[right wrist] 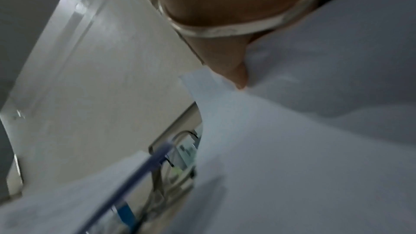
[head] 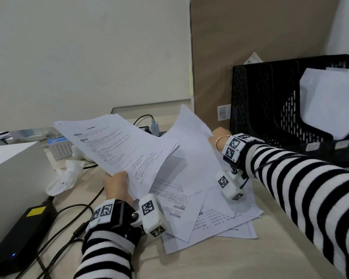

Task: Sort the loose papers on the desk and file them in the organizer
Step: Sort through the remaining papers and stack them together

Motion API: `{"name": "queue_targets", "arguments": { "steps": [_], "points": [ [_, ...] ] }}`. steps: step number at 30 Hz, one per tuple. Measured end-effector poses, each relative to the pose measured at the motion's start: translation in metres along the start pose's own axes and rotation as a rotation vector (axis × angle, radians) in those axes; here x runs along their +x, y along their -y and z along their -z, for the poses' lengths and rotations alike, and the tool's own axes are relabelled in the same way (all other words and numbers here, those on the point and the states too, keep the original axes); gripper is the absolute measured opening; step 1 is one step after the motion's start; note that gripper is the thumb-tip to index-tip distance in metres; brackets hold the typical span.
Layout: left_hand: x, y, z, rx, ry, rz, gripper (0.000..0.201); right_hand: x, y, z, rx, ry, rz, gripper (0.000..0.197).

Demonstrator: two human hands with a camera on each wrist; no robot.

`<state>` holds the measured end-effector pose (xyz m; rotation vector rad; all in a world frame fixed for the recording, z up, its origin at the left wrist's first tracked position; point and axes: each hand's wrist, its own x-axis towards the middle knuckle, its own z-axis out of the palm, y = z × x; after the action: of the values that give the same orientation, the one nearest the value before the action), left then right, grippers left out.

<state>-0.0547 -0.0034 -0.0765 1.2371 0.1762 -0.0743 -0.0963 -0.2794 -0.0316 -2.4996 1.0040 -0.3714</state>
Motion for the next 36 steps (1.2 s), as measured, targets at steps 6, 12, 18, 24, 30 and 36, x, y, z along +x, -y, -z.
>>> {"name": "queue_targets", "arguments": {
  "steps": [6,12,18,24,30,36],
  "points": [
    [-0.003,-0.002,0.003,0.037,0.174,0.037,0.028,-0.018,0.013,0.069,0.782,-0.422,0.179,0.031],
    [-0.016,-0.004,-0.007,0.129,0.488,0.116,0.025,-0.048,-0.014,0.076,0.838,-0.25,0.367,0.037],
    [-0.022,-0.007,-0.01,0.103,0.624,0.114,0.024,-0.073,-0.06,0.041,0.624,-0.15,0.335,0.067],
    [-0.018,-0.006,-0.012,0.176,0.652,0.082,0.032,-0.082,-0.07,0.036,0.656,-0.051,0.364,0.057],
    [-0.022,-0.004,-0.011,0.174,0.614,0.022,0.025,-0.088,-0.07,0.038,0.659,-0.035,0.363,0.049],
    [-0.017,-0.003,-0.007,0.013,0.474,-0.075,0.041,-0.096,-0.065,0.028,0.889,-0.154,0.229,0.04]
  ]
}}
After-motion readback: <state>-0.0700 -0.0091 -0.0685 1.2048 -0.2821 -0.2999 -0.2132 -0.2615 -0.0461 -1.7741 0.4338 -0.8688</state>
